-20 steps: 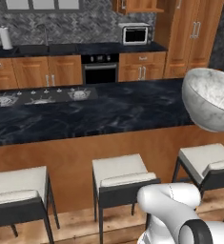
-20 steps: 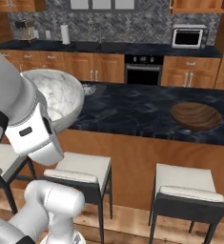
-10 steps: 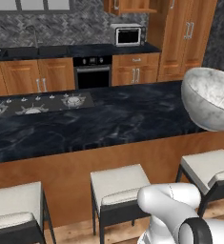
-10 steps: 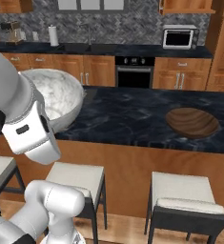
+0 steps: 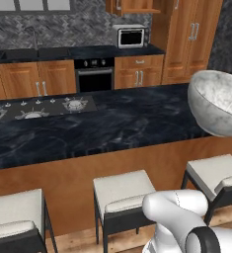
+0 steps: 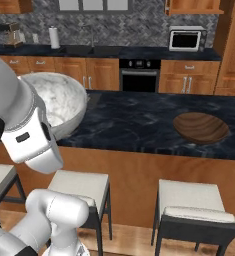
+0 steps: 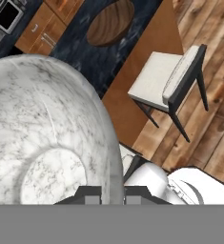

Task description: Pick up the bowls from the cabinet and place each bowl in front of a stool on the dining counter.

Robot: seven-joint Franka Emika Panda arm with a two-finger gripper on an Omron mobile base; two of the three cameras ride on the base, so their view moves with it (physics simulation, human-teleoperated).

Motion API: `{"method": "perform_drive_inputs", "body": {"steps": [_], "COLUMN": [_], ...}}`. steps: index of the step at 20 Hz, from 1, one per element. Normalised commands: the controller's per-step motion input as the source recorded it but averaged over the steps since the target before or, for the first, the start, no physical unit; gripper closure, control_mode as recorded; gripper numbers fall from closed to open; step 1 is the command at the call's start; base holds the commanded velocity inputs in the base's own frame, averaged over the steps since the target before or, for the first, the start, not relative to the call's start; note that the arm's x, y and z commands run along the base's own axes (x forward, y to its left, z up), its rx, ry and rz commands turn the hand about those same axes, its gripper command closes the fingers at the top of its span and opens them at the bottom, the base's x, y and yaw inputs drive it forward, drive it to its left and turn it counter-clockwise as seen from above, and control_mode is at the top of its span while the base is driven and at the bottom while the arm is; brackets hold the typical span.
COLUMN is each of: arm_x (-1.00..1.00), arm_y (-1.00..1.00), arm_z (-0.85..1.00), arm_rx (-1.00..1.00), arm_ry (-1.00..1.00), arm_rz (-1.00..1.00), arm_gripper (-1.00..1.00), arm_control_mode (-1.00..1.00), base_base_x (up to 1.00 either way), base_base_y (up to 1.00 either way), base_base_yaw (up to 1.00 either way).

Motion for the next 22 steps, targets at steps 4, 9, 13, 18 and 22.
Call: {"method": "perform_drive_inputs", "body": {"steps": [4,9,13,18,22], "arm_x": [0.03,0.20,0.46,0.51,0.59], "arm_y": [0.02,0.20,0.41,0.32,0.11], "arm_z": [-0.04,-0.16,-0.19,-0.22,-0.36], "arm_rx": [0.00,-0.04,-0.02,-0.03,0.00], "arm_ry": [0.00,0.00,0.00,-0.06,-0.06], "arm_rz": [0.00,0.00,0.00,0.00,0.00], "arm_gripper": [1.00,1.00,1.00,1.00,1.00], "arm_control_mode": [-1.00,-1.00,-1.00,-1.00,-1.00], "base_base_x": [0.08,0.00,0.00,0.00,0.00], "base_base_y": [0.02,0.00,0.00,0.00,0.00], "base_base_yaw": [-0.01,0.00,0.00,0.00,0.00]}}
